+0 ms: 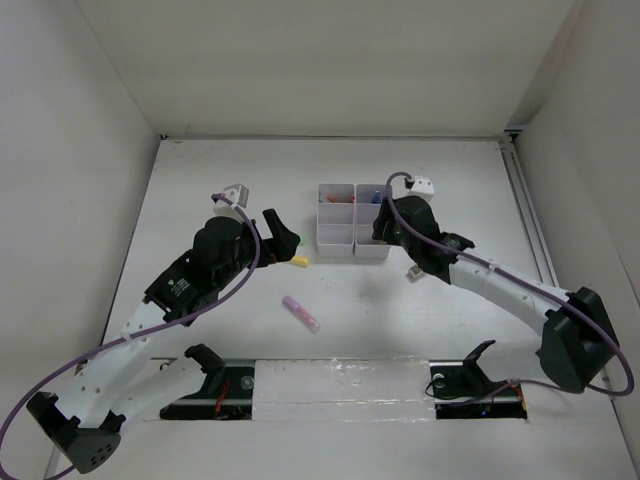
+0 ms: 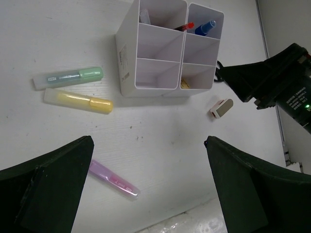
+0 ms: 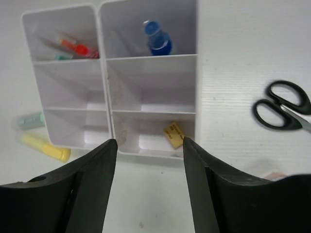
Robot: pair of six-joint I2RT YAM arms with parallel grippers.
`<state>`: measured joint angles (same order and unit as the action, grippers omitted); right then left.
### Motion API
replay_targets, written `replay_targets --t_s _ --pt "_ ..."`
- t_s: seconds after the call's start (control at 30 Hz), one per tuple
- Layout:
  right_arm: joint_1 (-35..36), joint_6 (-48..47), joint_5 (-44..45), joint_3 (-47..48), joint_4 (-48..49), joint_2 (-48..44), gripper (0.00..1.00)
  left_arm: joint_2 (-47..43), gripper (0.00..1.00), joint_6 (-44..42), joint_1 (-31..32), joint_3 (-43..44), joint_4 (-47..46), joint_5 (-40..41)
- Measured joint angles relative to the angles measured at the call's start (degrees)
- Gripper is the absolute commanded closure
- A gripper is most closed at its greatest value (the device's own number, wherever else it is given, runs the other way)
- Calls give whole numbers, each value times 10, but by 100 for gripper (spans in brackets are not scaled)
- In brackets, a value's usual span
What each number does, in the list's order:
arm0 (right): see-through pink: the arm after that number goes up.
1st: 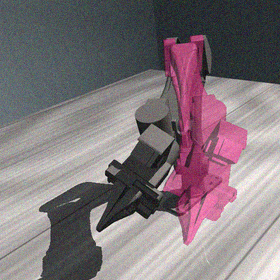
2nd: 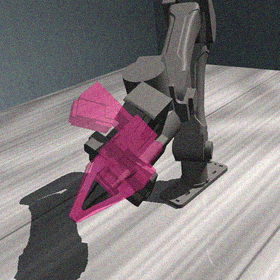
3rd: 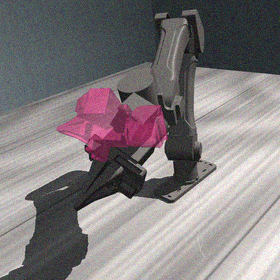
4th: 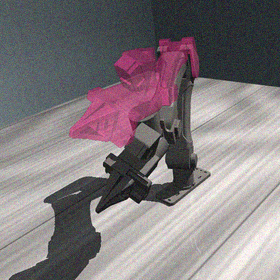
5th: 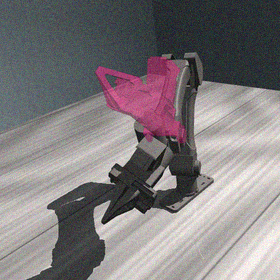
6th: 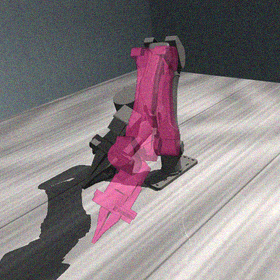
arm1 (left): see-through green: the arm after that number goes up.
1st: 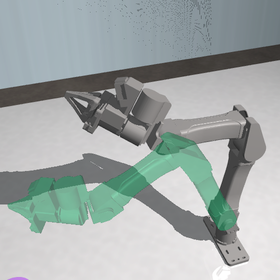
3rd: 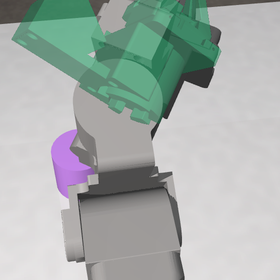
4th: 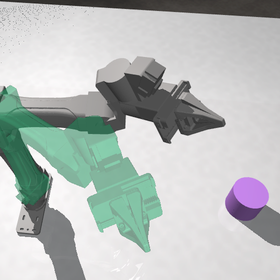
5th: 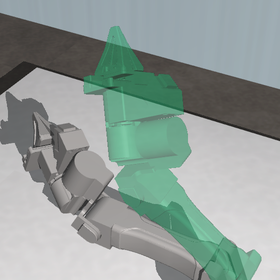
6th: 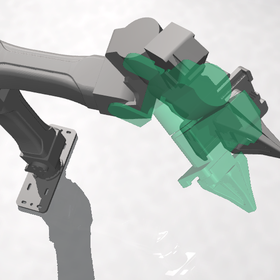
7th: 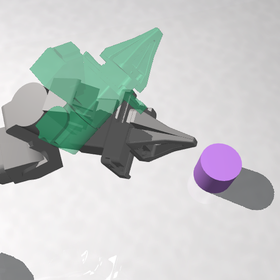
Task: Sort the stationery into containers
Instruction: Place the stationery in the storage box, then pick up the stapler from the center of the board.
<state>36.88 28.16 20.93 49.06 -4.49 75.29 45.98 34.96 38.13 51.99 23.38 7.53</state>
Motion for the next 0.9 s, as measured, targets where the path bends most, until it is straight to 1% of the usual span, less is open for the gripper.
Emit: replay_targets --t_s 0.1,0.17,0.2,0.23,0.37,0.43,0.67,0.77,0.9 --pt "-4 72 52 36 -77 1 39 0 0 0 0 0 0 0" --pt "-11 125 75 48 -125 1 41 0 0 0 0 0 0 0" --pt "-16 151 84 50 -148 1 45 0 0 0 0 0 0 0" --pt "-21 176 92 50 -169 1 46 0 0 0 0 0 0 0" --pt "-28 283 125 49 -267 3 48 0 0 0 0 0 0 0" --pt "-29 326 136 47 -300 11 48 0 0 0 0 0 0 0" --pt "-41 414 146 38 -350 78 49 0 0 0 0 0 0 -3" --pt "-55 434 150 37 -364 100 49 0 0 0 0 0 0 -4" --pt "-73 441 153 35 -367 106 49 0 0 -2 0 0 0 -5"
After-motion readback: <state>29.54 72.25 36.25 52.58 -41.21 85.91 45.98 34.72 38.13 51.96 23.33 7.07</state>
